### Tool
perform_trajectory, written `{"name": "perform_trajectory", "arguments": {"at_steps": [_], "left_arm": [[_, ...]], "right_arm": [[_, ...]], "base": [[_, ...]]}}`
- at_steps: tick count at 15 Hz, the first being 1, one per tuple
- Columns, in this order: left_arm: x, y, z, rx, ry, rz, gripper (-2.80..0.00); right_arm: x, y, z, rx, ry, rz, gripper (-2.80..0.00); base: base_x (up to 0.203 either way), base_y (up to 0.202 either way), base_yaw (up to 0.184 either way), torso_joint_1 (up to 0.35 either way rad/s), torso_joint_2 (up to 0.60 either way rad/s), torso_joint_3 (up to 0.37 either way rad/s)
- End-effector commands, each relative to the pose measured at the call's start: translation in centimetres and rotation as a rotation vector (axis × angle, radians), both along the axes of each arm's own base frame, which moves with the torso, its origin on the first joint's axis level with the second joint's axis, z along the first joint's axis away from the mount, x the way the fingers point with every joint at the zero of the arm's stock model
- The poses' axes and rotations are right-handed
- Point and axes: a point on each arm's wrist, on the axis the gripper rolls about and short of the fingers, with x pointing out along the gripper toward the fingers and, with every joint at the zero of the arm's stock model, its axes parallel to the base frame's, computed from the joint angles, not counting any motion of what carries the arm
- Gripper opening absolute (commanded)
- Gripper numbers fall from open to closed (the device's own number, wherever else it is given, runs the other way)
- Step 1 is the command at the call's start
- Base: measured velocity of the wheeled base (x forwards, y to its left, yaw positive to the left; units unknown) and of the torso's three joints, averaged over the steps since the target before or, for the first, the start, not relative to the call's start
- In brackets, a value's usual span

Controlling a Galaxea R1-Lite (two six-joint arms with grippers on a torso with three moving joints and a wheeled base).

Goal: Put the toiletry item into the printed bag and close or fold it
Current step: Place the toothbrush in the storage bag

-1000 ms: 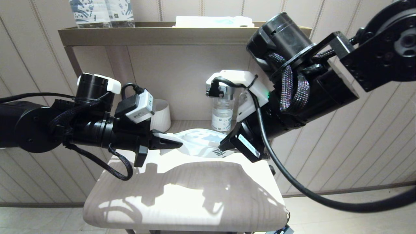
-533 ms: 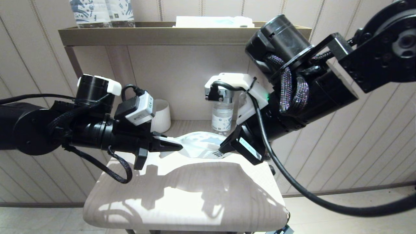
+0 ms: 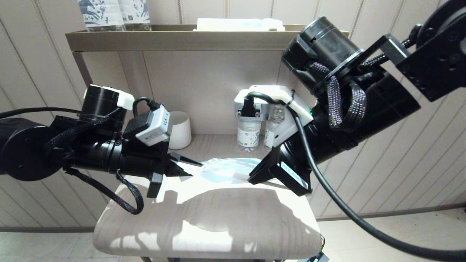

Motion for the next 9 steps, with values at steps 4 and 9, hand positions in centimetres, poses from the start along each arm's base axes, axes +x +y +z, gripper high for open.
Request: {"name": "perform_trajectory", "arguments": {"at_steps": [4, 9], "left_arm": [[-0.57, -0.27, -0.03, -0.002, -0.002, -0.024, -2.8], [-0.78, -0.42, -0.22, 0.001, 0.0, -0.035, -2.8]], "right_arm": [[-0.12, -0.89, 0.43, 0.033, 0.03, 0.022, -2.8], [0.0, -1.23, 0.26, 0.027, 0.049, 0.026, -2.8]], "base": [[0.0, 0.0, 0.0, 0.0, 0.0, 0.0], [0.0, 0.0, 0.0, 0.0, 0.0, 0.0]]}}
